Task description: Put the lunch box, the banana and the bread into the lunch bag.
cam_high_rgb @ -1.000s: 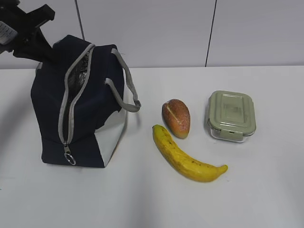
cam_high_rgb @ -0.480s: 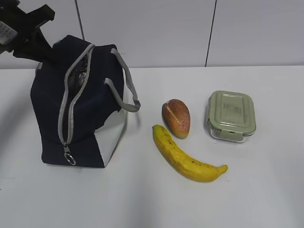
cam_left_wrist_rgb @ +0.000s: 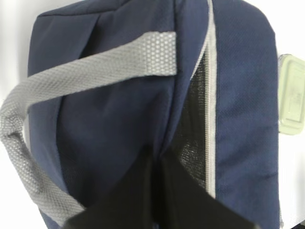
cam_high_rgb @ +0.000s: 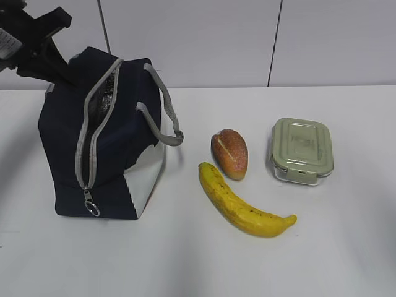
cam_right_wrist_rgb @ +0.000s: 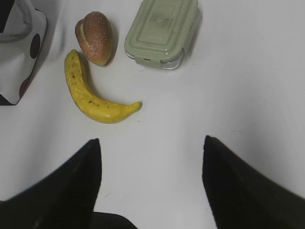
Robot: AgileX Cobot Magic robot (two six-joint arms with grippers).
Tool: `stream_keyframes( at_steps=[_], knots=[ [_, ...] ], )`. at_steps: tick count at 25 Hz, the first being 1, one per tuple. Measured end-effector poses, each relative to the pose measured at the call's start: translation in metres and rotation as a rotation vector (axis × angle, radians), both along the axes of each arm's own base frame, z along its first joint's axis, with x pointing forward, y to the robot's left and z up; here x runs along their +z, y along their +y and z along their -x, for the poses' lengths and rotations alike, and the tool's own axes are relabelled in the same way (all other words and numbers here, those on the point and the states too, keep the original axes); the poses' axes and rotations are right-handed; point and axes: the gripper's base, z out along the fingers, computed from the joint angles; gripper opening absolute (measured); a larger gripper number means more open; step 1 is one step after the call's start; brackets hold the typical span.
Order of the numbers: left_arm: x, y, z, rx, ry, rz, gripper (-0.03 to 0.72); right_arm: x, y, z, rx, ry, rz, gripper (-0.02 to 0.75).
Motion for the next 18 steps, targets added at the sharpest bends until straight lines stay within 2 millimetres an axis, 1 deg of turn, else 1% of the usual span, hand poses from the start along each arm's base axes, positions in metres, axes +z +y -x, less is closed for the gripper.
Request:
stream_keyframes(
  at_steps=[7, 12, 16, 18],
  knots=[
    [0.000, 0.000, 0.000, -0.003, 0.005, 0.000, -0.003, 0.005, -0.004, -0.064, -0.009, 0.156, -0.050, 0.491],
    [0.000, 0.000, 0.001, -0.003, 0.006, 0.000, -0.003, 0.008, -0.003, -0.112, -0.002, 0.240, -0.123, 0.491],
    [0.000, 0.000, 0.001, -0.003, 0.006, 0.000, -0.003, 0.004, -0.004, -0.149, 0.030, 0.304, -0.138, 0.491],
    [0.000, 0.000, 0.001, -0.003, 0.006, 0.000, -0.003, -0.003, -0.004, -0.166, 0.050, 0.339, -0.147, 0.491]
  ],
)
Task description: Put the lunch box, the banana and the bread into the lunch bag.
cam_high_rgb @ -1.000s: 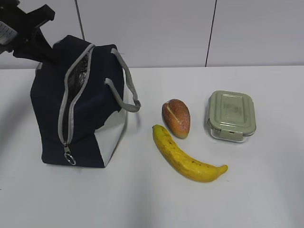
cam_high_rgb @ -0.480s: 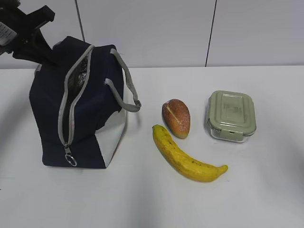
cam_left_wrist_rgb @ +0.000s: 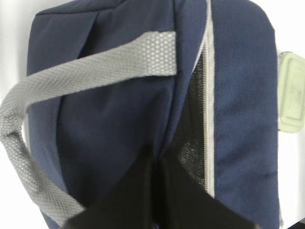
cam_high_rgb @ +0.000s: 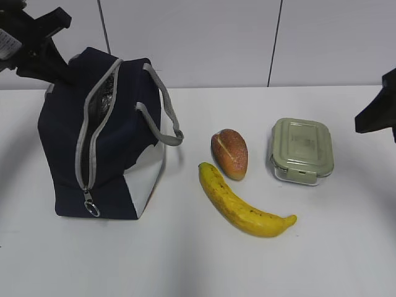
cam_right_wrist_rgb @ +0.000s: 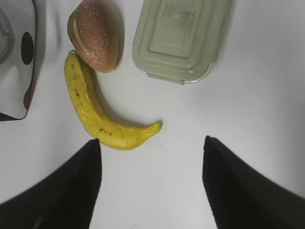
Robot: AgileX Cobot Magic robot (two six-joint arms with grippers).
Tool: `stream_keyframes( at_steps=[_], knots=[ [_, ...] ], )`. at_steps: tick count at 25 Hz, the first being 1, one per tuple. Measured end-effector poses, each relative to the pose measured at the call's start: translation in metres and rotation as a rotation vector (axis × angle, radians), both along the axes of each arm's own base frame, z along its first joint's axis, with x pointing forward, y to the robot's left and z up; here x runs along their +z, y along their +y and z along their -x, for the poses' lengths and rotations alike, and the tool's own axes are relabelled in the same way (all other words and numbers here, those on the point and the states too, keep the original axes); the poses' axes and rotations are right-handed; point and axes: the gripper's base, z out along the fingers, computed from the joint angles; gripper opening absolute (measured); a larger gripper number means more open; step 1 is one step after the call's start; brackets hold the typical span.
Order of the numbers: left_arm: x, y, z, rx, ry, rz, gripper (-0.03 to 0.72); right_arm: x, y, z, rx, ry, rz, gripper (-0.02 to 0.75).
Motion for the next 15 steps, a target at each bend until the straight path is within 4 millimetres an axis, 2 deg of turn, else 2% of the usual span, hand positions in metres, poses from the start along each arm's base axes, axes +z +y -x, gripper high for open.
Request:
stream_keyframes(
  at_steps=[8, 15],
  knots=[
    [0.000, 0.000, 0.000, 0.000, 0.000, 0.000, -0.003, -0.036, -0.006, -0.049, 0.072, 0.089, -0.072, 0.491],
    [0.000, 0.000, 0.000, 0.000, 0.000, 0.000, -0.003, -0.076, -0.046, -0.073, 0.052, 0.098, -0.196, 0.491]
  ],
)
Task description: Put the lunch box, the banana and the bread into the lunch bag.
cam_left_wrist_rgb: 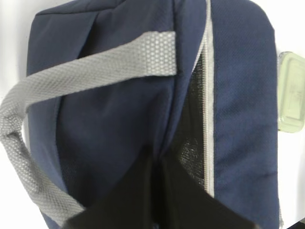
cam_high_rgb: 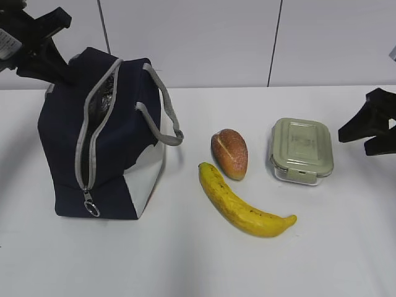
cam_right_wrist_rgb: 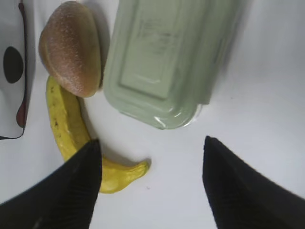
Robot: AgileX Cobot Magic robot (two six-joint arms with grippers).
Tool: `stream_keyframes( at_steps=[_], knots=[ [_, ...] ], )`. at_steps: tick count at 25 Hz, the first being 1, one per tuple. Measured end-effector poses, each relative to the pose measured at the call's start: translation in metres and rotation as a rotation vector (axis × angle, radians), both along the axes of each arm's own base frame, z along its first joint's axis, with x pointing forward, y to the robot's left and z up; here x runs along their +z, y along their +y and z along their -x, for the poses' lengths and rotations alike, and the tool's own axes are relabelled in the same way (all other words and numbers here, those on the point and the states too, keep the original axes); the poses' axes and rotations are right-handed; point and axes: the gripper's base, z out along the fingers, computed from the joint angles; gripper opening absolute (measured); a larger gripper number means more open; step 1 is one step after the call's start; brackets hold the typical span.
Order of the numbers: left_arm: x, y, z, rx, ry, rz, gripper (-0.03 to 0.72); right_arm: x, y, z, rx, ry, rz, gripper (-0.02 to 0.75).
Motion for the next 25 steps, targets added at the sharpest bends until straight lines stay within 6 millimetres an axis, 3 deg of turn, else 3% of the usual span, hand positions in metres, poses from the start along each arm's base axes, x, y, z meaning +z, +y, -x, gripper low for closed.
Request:
stream_keyframes(
  at_steps=[9, 12, 17, 25],
  knots=[
    [0.000, 0.000, 0.000, -0.002, -0.001, -0.001, -0.003, -0.051, -0.035, -0.036, 0.072, 0.028, -0.181, 0.524],
    [0.000, 0.000, 0.000, -0.006, -0.003, -0.002, -0.003, -0.062, -0.039, -0.052, 0.083, 0.028, -0.213, 0.571],
    [0.000, 0.000, 0.000, -0.006, -0.004, -0.003, -0.003, -0.076, -0.045, -0.072, 0.095, 0.030, -0.236, 0.587],
    [0.000, 0.000, 0.000, -0.013, -0.006, -0.005, -0.003, -0.098, -0.047, -0.083, 0.115, 0.035, -0.296, 0.587]
  ],
)
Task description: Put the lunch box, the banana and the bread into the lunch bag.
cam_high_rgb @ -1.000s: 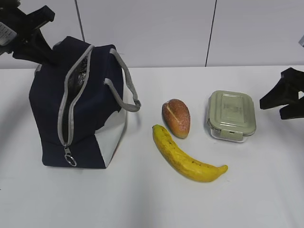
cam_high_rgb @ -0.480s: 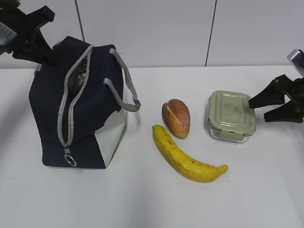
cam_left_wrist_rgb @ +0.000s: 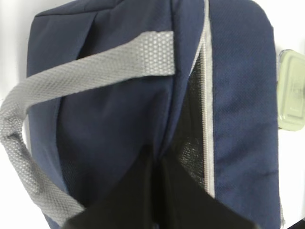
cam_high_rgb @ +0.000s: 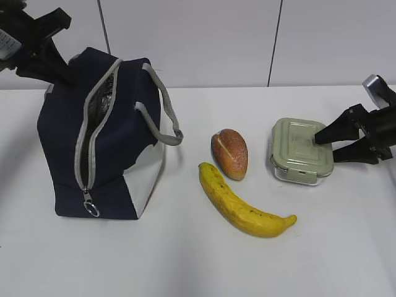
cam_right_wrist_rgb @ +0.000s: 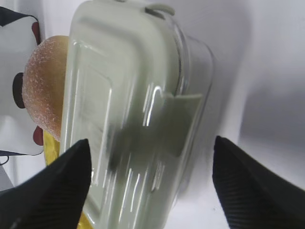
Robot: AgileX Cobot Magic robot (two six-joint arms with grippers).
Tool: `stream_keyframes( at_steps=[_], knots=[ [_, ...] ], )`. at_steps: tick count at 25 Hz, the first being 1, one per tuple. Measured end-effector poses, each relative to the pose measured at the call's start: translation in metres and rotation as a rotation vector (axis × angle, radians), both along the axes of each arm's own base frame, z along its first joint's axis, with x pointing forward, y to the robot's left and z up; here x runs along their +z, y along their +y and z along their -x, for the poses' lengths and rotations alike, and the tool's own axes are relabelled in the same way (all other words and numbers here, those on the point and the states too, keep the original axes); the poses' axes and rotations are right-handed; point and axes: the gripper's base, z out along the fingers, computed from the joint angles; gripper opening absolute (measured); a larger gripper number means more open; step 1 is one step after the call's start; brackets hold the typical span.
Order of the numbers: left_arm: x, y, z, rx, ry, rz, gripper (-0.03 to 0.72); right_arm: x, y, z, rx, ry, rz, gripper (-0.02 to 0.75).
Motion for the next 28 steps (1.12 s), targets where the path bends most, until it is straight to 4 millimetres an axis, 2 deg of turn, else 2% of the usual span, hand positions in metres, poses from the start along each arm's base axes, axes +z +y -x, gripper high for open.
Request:
stream_keyframes(
  at_steps=[6, 10, 12, 28],
  knots=[
    [0.000, 0.000, 0.000, -0.001, 0.002, 0.000, -0.003, -0.014, 0.002, -0.002, -0.007, 0.021, -0.047, 0.556],
    [0.000, 0.000, 0.000, -0.001, 0.002, 0.000, -0.003, -0.014, 0.003, -0.002, -0.002, 0.014, -0.074, 0.419],
    [0.000, 0.000, 0.000, -0.001, 0.002, 0.000, -0.003, -0.014, 0.003, -0.003, -0.008, 0.010, -0.085, 0.380],
    [0.000, 0.000, 0.000, -0.003, 0.001, 0.003, -0.003, -0.011, 0.002, -0.008, -0.016, -0.012, -0.093, 0.360]
  ],
)
